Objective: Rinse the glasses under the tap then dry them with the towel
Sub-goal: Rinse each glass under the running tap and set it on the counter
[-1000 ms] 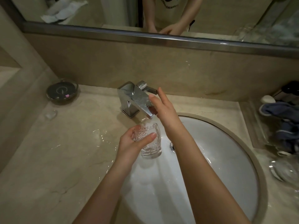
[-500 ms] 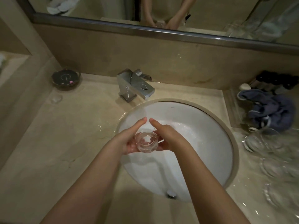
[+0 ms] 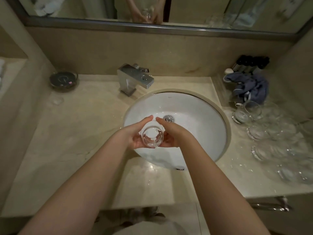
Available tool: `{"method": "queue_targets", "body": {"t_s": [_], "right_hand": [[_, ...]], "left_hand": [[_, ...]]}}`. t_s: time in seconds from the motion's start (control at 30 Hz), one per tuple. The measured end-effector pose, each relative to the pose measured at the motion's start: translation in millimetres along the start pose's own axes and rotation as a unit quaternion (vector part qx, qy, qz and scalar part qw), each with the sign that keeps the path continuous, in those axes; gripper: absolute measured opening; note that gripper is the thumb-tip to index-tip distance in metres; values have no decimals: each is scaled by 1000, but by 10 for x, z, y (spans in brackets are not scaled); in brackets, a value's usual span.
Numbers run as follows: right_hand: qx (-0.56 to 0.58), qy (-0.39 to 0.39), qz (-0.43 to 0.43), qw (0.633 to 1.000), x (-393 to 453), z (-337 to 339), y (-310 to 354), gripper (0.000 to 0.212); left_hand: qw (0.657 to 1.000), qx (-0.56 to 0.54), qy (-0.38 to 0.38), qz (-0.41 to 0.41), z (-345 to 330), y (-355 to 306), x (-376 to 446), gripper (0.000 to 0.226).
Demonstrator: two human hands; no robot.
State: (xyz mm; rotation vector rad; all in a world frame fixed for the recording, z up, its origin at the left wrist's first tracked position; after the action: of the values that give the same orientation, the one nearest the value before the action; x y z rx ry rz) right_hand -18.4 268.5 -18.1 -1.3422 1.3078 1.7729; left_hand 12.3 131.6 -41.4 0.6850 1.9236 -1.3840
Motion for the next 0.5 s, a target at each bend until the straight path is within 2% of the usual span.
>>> {"method": "queue_targets", "body": {"t_s": [0.1,0.17,0.23,0.33,0.4,0.5], "right_hand": [[13,-16,17,1000,-59,-46,-73,63],[11,-29,35,999,-66,-46,-110,69],[15,-33,63,997,-105,-47,-134,67],[28,-35,114,992,-153,-37,-168,63],[33,-38,149,987,-207,-20,-211,59],[40,-35,210,976,-293,68,-292,53]], "left_hand": [[1000,14,5,2,20,-4,-101,61],[1000,21,18,7,18,-9,-128,71],[999,42,20,-4,21,-23,-134,80],[996,81,18,-41,12,-67,-167,82],[992,100,28,-71,-10,-101,-216,77],[978,141,39,-147,-75,-146,-340,57]]}}
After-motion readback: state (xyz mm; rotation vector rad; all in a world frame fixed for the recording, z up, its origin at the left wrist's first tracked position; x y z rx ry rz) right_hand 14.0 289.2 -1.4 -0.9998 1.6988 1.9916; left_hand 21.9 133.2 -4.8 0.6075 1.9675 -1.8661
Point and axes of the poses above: each hand's wrist, its own x-axis towards the middle knuckle, its own z-axis out of the back of the hand, y = z × x, the point moved 2 cm from there along x, towards the middle knuckle, and after that the axes turned 10 degrees about -z, right-handed, at the moved point
